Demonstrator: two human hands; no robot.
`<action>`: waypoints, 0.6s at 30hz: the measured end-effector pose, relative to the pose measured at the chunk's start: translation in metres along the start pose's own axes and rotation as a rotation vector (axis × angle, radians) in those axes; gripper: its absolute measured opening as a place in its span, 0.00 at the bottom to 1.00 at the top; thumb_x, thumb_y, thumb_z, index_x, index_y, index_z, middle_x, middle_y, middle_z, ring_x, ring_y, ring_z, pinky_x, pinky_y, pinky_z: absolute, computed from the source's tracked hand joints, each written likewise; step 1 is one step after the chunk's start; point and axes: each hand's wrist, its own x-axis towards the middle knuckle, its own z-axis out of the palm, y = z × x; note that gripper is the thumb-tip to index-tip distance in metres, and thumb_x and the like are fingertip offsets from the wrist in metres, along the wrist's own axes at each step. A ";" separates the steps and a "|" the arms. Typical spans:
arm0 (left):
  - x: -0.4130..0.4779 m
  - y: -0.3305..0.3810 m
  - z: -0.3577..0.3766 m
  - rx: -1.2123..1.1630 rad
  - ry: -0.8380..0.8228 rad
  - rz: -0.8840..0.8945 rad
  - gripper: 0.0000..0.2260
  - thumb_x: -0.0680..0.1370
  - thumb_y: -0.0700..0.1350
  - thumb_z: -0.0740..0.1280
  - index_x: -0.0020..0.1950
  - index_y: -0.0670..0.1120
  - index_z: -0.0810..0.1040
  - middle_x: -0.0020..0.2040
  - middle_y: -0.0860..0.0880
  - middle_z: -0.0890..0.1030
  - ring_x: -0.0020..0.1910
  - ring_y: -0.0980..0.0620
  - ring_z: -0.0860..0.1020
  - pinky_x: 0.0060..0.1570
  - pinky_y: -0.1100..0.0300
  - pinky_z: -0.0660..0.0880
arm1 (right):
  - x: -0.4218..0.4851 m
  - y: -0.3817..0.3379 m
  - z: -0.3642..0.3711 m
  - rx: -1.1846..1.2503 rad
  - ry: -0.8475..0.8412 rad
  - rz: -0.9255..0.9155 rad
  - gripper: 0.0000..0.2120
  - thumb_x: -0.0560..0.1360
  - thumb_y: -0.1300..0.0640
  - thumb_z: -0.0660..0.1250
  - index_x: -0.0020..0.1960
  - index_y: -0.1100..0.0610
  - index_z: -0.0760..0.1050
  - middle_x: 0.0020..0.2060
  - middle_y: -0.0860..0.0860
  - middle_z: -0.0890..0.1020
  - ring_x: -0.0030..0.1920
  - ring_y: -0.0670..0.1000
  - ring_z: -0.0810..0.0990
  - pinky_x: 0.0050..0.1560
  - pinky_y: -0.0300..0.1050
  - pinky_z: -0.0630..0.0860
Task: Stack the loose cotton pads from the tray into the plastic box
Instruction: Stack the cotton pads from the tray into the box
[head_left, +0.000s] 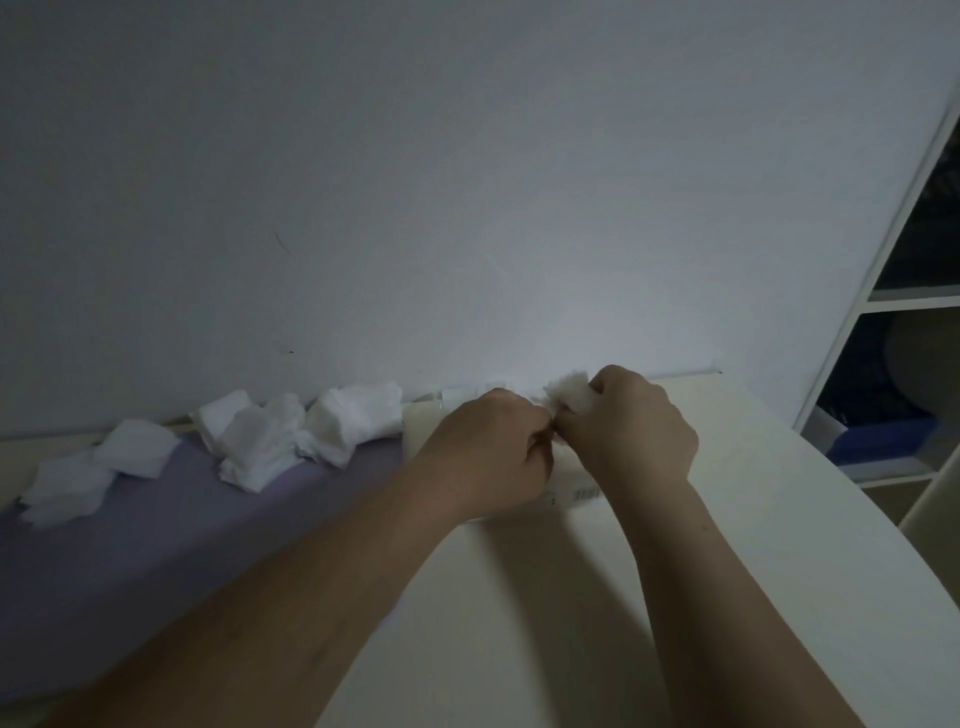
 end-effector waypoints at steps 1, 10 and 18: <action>-0.001 -0.001 0.000 0.005 0.000 0.013 0.12 0.76 0.48 0.59 0.32 0.53 0.67 0.33 0.54 0.73 0.38 0.50 0.74 0.40 0.49 0.76 | 0.000 -0.002 0.003 -0.022 -0.005 -0.008 0.09 0.72 0.46 0.68 0.47 0.51 0.75 0.41 0.48 0.78 0.39 0.55 0.77 0.38 0.44 0.67; -0.007 -0.003 0.002 -0.119 0.069 0.010 0.09 0.77 0.48 0.63 0.37 0.50 0.75 0.38 0.53 0.80 0.40 0.51 0.76 0.43 0.51 0.76 | -0.001 -0.005 0.005 -0.147 -0.079 -0.047 0.07 0.71 0.51 0.68 0.47 0.52 0.77 0.43 0.50 0.81 0.43 0.56 0.80 0.42 0.44 0.72; -0.026 -0.008 -0.003 0.056 0.160 0.025 0.11 0.77 0.50 0.64 0.43 0.49 0.84 0.43 0.52 0.85 0.52 0.47 0.81 0.58 0.48 0.74 | -0.007 -0.009 -0.003 -0.054 -0.163 -0.091 0.12 0.73 0.55 0.69 0.57 0.49 0.81 0.52 0.49 0.83 0.54 0.55 0.82 0.48 0.47 0.78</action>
